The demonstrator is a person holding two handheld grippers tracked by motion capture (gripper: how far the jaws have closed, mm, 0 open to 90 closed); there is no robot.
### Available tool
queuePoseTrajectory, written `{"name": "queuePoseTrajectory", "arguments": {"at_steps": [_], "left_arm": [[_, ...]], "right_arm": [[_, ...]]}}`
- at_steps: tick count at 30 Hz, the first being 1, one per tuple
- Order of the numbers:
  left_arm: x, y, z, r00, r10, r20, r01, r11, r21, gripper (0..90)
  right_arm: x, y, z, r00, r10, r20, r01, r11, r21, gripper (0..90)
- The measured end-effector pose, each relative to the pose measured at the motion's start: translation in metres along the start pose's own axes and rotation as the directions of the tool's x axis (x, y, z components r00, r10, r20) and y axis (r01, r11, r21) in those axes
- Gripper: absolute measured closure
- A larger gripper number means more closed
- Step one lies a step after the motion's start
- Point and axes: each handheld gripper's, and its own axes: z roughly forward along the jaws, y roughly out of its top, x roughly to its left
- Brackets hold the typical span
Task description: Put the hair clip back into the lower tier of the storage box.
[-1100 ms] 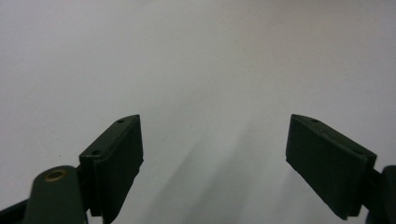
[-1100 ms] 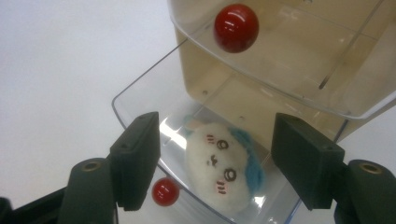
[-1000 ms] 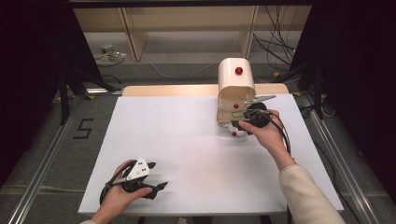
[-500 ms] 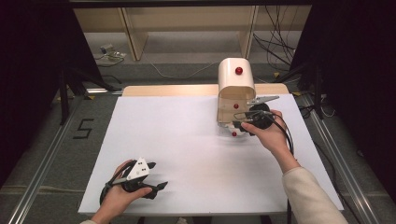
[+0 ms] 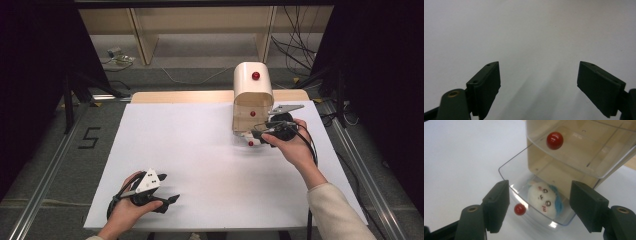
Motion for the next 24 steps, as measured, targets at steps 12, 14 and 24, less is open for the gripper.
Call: {"name": "queuePoseTrajectory", "arguments": {"at_steps": [12, 14, 24], "left_arm": [[0.000, 0.000, 0.001, 1.0000, -0.002, 0.000, 0.002, 1.0000, 0.001, 18.8], [0.000, 0.000, 0.000, 1.0000, -0.002, 0.002, 0.002, 1.0000, 0.001, 18.8], [0.000, 0.000, 0.000, 1.0000, -0.007, 0.001, 0.007, 1.0000, -0.002, 18.7]], "right_arm": [[0.002, -0.008, -0.008, 0.9999, 0.002, -0.014, -0.003, 1.000, -0.021, 32.4], [0.003, -0.008, -0.009, 0.9999, -0.001, -0.015, 0.001, 1.000, -0.023, 32.2], [0.005, -0.018, -0.017, 0.9992, -0.017, -0.035, 0.015, 0.999, -0.048, 30.6]]}}
